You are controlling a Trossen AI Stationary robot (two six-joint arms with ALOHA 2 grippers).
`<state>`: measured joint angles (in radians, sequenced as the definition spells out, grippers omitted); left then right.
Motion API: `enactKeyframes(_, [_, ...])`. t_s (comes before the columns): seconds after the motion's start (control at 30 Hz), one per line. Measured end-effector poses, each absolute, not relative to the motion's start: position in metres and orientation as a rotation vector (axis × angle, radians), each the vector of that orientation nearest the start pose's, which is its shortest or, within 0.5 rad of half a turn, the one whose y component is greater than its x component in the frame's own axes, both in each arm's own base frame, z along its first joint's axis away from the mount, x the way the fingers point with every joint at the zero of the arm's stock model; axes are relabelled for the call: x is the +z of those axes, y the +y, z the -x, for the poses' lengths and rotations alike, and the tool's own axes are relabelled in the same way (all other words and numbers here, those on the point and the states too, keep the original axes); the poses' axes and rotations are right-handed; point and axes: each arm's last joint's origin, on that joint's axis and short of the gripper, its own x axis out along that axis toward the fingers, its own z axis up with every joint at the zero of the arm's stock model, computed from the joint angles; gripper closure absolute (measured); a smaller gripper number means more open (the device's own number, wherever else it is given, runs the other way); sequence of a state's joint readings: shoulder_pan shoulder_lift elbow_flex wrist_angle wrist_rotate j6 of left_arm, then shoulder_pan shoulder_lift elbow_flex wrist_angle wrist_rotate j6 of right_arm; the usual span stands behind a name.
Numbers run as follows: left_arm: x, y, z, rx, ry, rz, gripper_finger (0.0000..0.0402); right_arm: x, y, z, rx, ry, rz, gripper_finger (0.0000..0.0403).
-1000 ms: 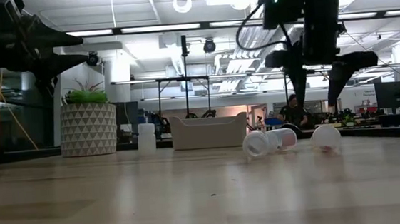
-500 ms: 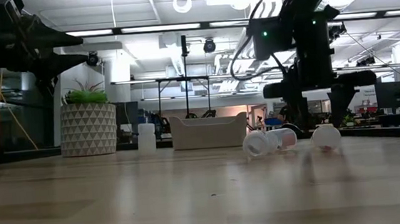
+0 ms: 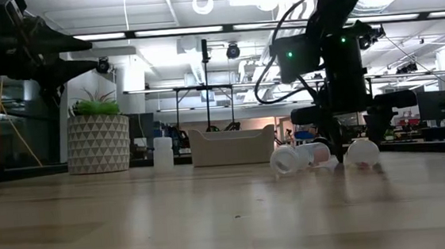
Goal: Pick and place pill bottles into a basket
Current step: Put the yellow pill bottle into the gray bin
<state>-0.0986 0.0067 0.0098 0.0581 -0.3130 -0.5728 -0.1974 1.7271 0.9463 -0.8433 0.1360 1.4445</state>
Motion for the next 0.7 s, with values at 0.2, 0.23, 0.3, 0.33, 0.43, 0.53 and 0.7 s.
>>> enactKeyframes(0.2, [0.1719, -0.001, -0.0964, 0.178, -0.116, 0.583, 0.0204, 0.1381, -0.0571, -0.2664, -1.383, 1.127, -1.146, 0.0171])
enactKeyframes(0.23, [0.1718, -0.001, -0.0964, 0.178, -0.116, 0.583, 0.0204, 0.138, -0.0571, -0.2664, -1.383, 1.127, -1.146, 0.018])
enactKeyframes(0.3, [0.1718, -0.0009, -0.0964, 0.179, -0.116, 0.583, 0.0204, 0.138, -0.0571, -0.2665, -1.383, 1.126, -1.146, 0.0199])
enactKeyframes(0.33, [0.1718, -0.001, -0.0964, 0.178, -0.116, 0.583, 0.0204, 0.138, -0.0571, -0.2666, -1.38, 1.127, -1.148, 0.0209])
enactKeyframes(0.43, [0.1718, -0.001, -0.0964, 0.178, -0.115, 0.583, 0.0204, 0.138, -0.0569, -0.2666, -1.374, 1.134, -1.15, 0.0238])
enactKeyframes(0.53, [0.1718, -0.001, -0.0964, 0.178, -0.115, 0.583, 0.0204, 0.138, -0.0568, -0.2665, -1.373, 1.137, -1.15, 0.0264])
enactKeyframes(0.7, [0.1718, -0.001, -0.0964, 0.178, -0.115, 0.583, 0.0204, 0.1379, -0.0567, -0.2664, -1.372, 1.141, -1.15, 0.0297])
